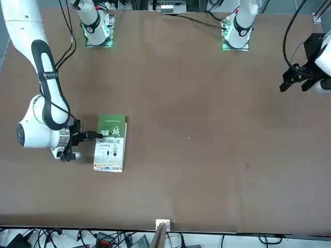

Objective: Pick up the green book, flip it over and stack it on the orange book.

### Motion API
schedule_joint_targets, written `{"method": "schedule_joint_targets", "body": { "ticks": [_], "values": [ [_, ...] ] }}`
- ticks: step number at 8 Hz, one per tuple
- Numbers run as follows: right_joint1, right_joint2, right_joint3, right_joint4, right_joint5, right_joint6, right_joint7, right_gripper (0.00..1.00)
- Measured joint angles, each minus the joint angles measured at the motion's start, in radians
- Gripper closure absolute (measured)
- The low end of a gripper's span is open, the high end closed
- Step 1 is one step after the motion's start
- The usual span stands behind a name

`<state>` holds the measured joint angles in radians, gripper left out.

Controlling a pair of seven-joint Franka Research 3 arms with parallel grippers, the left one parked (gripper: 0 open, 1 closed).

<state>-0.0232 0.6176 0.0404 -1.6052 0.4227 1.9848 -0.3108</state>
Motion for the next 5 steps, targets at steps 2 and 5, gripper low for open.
{"method": "schedule_joint_targets", "body": {
  "ticks": [2,5],
  "values": [
    [0.002,-0.035,0.003,0.081,-0.075,-0.027,0.004,0.00],
    [0.002,-0.139,0.004,0.249,-0.212,-0.148,0.073,0.00]
  ]
}}
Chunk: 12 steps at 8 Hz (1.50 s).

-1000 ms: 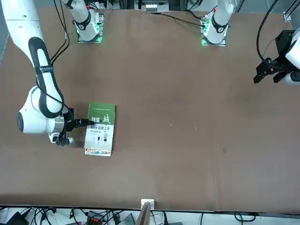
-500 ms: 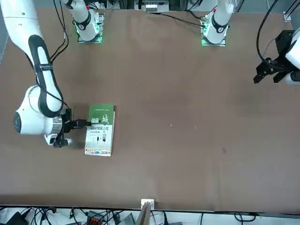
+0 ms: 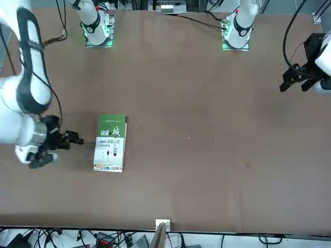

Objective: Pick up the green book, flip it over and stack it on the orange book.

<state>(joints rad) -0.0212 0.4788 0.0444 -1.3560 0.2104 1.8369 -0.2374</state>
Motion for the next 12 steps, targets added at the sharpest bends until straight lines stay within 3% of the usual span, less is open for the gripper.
{"method": "schedule_joint_targets", "body": {
  "ticks": [4,9,12],
  "values": [
    [0.002,-0.164,0.008,0.070,-0.162,-0.097,0.034,0.00],
    [0.003,-0.296,0.010,0.063,-0.222,-0.316,0.167,0.00],
    [0.000,-0.441,0.009,-0.109,-0.233,-0.326,0.173,0.00]
  ]
}}
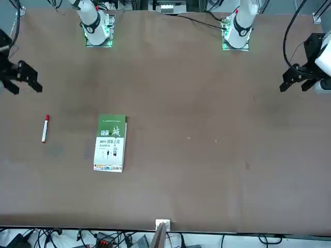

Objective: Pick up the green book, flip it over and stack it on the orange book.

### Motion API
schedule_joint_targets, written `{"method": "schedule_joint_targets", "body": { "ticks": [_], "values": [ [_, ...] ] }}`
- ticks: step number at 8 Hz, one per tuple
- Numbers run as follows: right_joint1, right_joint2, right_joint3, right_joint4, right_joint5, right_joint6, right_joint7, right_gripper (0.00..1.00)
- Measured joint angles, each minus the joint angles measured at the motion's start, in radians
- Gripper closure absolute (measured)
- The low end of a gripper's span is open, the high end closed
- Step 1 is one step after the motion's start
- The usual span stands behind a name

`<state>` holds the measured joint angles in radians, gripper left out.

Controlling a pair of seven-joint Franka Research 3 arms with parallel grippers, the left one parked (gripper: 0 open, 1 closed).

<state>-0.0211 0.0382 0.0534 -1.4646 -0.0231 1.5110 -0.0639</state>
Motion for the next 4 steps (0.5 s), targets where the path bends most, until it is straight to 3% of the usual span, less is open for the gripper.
{"method": "schedule_joint_targets", "body": {
  "ticks": [2,4],
  "values": [
    [-0.005,-0.113,-0.008,-0.150,-0.001,0.031,0.000,0.00],
    [-0.005,-0.161,-0.014,-0.201,0.001,0.033,0.001,0.00]
  ]
}}
